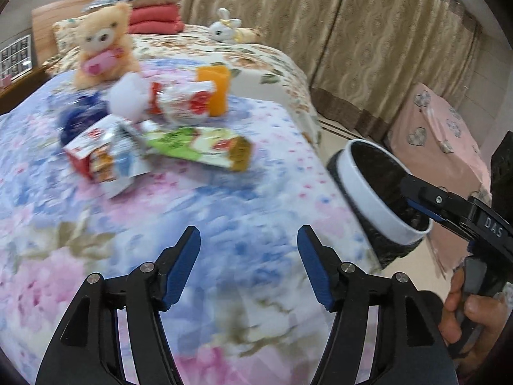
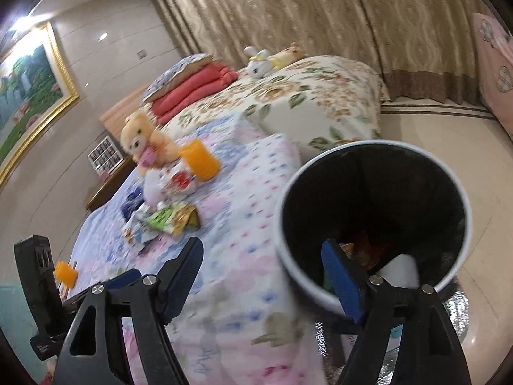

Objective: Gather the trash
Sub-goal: 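Return both open tools over the bed toward the pouches, then grasp the cartoon-printed pouch with the left tool while the right tool grasps the green juice pouch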

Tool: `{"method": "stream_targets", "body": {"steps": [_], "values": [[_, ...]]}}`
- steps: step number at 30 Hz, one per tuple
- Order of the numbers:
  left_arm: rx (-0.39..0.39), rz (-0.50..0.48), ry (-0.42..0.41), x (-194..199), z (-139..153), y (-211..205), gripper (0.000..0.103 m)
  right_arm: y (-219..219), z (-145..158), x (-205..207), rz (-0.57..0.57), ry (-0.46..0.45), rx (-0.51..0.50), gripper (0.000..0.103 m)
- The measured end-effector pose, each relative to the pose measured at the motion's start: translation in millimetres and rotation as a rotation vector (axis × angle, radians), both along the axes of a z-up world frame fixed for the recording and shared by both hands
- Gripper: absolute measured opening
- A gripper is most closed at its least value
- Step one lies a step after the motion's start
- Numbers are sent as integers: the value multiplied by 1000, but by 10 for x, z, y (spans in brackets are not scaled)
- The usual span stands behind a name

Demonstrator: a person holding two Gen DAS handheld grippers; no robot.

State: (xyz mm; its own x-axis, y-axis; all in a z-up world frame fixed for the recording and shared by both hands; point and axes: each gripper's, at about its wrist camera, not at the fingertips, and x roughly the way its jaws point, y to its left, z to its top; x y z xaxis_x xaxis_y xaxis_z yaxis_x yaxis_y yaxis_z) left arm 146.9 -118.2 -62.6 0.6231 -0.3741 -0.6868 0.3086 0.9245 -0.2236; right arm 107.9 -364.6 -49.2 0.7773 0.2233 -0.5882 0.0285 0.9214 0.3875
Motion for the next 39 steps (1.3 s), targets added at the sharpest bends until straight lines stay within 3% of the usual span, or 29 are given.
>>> {"method": "stream_targets", "body": {"steps": [18, 27, 39], "values": [[1, 178, 35, 61, -138, 981, 68, 952, -145, 265, 180, 40, -42, 79], [-35, 178, 66, 269, -126, 1121, 68, 1097, -206, 558, 241, 50, -35, 79], [-76, 163, 141, 917, -221, 1074, 68, 1094, -317, 1296, 333, 98, -12, 79]]}}
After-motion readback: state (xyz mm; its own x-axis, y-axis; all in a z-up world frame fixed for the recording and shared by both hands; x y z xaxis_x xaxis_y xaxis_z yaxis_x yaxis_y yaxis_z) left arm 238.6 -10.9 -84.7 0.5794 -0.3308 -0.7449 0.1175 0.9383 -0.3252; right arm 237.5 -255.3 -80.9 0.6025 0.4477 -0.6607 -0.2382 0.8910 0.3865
